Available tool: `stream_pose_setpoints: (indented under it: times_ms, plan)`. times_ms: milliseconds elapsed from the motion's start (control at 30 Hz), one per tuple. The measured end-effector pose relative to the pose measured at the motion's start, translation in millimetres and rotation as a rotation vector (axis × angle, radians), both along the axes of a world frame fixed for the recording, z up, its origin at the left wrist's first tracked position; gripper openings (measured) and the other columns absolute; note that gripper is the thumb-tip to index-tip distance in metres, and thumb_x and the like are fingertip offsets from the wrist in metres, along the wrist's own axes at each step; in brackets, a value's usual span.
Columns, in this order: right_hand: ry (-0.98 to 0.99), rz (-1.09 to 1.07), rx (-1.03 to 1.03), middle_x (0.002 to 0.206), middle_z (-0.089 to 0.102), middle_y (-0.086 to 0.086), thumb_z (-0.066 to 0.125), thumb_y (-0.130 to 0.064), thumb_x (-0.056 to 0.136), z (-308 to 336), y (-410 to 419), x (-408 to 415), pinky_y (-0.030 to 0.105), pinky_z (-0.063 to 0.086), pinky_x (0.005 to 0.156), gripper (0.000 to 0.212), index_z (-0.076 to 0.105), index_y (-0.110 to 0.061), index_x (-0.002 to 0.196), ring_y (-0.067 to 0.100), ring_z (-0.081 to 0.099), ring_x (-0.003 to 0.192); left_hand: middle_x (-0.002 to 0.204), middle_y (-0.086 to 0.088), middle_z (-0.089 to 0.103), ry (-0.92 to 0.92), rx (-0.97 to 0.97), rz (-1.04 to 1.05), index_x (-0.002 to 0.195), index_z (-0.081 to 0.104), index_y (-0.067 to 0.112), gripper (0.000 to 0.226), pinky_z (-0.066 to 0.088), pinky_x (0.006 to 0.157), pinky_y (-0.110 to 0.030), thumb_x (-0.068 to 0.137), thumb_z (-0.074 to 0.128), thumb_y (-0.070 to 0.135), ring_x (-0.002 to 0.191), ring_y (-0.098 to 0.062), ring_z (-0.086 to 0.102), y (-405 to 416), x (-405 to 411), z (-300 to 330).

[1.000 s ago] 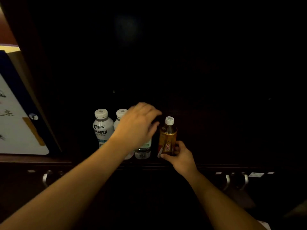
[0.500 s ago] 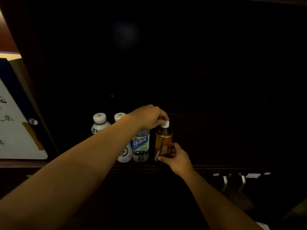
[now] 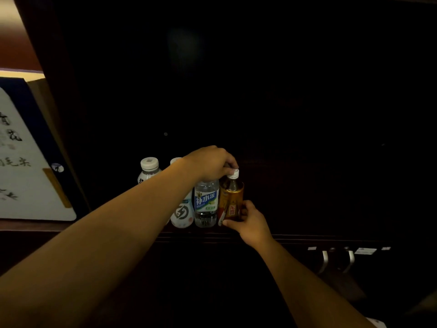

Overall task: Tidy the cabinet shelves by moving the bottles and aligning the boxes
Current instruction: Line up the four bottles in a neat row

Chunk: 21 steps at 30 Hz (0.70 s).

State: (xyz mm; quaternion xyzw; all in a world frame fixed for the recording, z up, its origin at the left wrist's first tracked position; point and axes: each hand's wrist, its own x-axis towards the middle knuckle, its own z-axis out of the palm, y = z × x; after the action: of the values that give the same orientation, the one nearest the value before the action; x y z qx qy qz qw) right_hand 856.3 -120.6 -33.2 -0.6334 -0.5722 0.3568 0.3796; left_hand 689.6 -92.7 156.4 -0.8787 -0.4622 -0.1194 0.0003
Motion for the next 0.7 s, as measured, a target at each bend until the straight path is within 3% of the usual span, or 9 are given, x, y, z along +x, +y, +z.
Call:
stream_pose_setpoints:
  times_ms: [133,367,567,700]
  plan:
    - [-0.028,-0.034,0.03,0.098,0.064,-0.016,0.093,-0.035,0.064,0,-2,-5,0.029,0.054,0.086,0.071,0.05,-0.031,0.121,0.004,0.066,0.095,0.123,0.004,0.07,-0.015,0.007,0.0,0.131,0.065,0.024,0.031,0.044,0.092,-0.025,0.102,0.055,0.031,0.113,-0.011,0.062,-1,1,-2]
    - [-0.035,-0.027,0.018,0.104,0.065,-0.015,0.093,-0.04,0.062,2,-1,-2,0.032,0.054,0.088,0.078,0.049,-0.029,0.125,0.008,0.066,0.099,0.131,0.002,0.066,0.011,-0.012,-0.014,0.138,0.059,0.024,0.037,0.045,0.101,-0.031,0.101,0.057,0.031,0.119,-0.012,0.06,-4,-5,0]
    - [0.004,0.021,-0.006,0.124,0.06,-0.008,0.092,-0.039,0.064,2,-4,8,0.031,0.051,0.089,0.097,0.039,-0.027,0.144,0.009,0.062,0.104,0.144,-0.002,0.053,0.027,0.112,0.115,0.145,0.048,0.027,0.06,0.041,0.106,-0.038,0.092,0.065,0.05,0.132,-0.02,0.047,-1,-61,19]
    - [0.015,0.04,0.019,0.133,0.06,-0.005,0.09,-0.037,0.069,0,-7,7,0.029,0.049,0.091,0.09,0.042,-0.029,0.145,0.008,0.061,0.108,0.143,-0.002,0.054,-0.001,-0.021,0.237,0.143,0.052,0.026,0.073,0.043,0.105,-0.039,0.082,0.07,0.061,0.129,-0.022,0.051,3,-107,19]
